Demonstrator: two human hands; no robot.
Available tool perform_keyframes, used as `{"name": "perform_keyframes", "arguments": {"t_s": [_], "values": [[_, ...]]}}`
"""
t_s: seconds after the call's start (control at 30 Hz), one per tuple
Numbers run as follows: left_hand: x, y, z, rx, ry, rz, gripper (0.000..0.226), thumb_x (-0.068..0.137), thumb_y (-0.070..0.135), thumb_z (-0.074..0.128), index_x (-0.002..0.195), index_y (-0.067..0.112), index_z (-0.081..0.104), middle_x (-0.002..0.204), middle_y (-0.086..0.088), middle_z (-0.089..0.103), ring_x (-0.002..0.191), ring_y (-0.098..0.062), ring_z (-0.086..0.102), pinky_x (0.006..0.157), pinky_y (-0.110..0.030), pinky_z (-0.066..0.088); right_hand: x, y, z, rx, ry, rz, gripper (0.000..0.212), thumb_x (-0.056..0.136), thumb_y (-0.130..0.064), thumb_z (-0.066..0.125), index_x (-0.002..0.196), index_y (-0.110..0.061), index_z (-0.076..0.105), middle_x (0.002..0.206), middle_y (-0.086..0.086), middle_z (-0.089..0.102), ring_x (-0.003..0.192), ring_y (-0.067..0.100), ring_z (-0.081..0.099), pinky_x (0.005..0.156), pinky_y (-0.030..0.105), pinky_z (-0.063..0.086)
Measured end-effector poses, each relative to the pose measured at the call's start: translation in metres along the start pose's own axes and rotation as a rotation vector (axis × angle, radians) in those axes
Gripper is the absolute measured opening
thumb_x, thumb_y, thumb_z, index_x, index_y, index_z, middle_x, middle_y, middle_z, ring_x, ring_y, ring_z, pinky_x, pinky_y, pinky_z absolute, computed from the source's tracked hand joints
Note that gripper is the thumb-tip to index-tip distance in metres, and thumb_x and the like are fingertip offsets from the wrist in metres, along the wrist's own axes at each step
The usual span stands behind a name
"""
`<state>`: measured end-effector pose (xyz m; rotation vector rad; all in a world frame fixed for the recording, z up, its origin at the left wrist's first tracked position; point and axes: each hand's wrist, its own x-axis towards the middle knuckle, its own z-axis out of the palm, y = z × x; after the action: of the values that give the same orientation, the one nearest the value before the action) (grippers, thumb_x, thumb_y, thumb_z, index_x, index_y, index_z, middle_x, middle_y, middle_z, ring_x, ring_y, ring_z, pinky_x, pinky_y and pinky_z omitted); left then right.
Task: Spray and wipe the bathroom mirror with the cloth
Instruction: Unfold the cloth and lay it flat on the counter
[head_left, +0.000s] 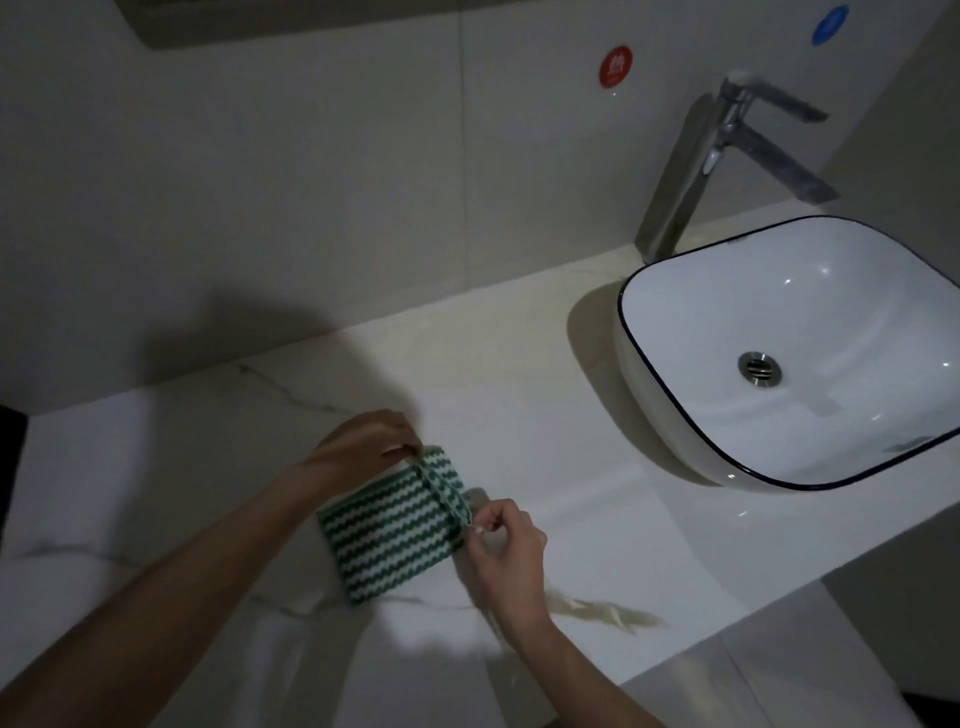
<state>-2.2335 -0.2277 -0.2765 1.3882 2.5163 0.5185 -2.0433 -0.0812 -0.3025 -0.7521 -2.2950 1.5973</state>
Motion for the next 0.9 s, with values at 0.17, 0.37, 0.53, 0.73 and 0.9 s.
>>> {"name": "perform_keyframes", "arguments": {"t_s": [0.17,0.37,0.53,0.73,0.9], "values": [[-0.04,-0.014,-0.003,0.029,0.097,-0.139,0.015,0.078,0.0,0.07,0.086,0.013,0.072,0.094,-0.006,0.065,0.087,-0.02,0.06,0.075,-0.024,0.043,-0.012,-0.011,0.026,-0.048,-0.089,-0.092,0.031,0.068,-0.017,0.067,0.072,-0.039,0.046,0.076,-0.021,0.056,0.079,-0.003,0.049,0.08,0.046,0.045],[-0.08,-0.031,0.004,-0.037,0.145,-0.286,0.02,0.073,-0.001,0.07,0.083,0.017,0.07,0.092,-0.003,0.061,0.083,-0.016,0.057,0.072,-0.029,0.045,-0.026,-0.014,0.057,-0.172,-0.243,-0.168,0.043,0.069,-0.012,0.071,0.066,-0.045,0.044,0.084,-0.034,0.054,0.084,-0.013,0.043,0.086,0.019,0.026],[-0.102,-0.038,0.022,-0.039,0.138,-0.414,0.018,0.075,0.004,0.07,0.085,0.019,0.072,0.092,-0.003,0.062,0.082,-0.022,0.061,0.068,-0.022,0.039,-0.036,-0.004,0.076,-0.302,-0.329,-0.153,0.037,0.065,-0.01,0.07,0.069,-0.034,0.042,0.075,-0.018,0.053,0.083,0.006,0.045,0.088,0.01,0.018],[-0.122,-0.046,0.049,-0.044,0.226,-0.42,0.025,0.076,0.013,0.051,0.084,0.025,0.072,0.086,-0.002,0.065,0.077,-0.011,0.053,0.059,-0.024,0.042,-0.044,0.007,0.091,-0.412,-0.365,-0.278,0.038,0.054,-0.01,0.067,0.075,-0.032,0.044,0.078,-0.016,0.053,0.081,0.013,0.042,0.076,0.016,0.02],[-0.131,-0.036,0.056,-0.009,0.291,-0.517,0.031,0.076,0.013,0.046,0.088,0.02,0.073,0.091,-0.005,0.066,0.083,-0.022,0.062,0.068,-0.028,0.051,-0.045,0.007,0.081,-0.428,-0.355,-0.399,0.042,0.049,-0.015,0.072,0.079,-0.033,0.05,0.073,-0.018,0.053,0.08,0.004,0.04,0.071,0.02,0.02]]}}
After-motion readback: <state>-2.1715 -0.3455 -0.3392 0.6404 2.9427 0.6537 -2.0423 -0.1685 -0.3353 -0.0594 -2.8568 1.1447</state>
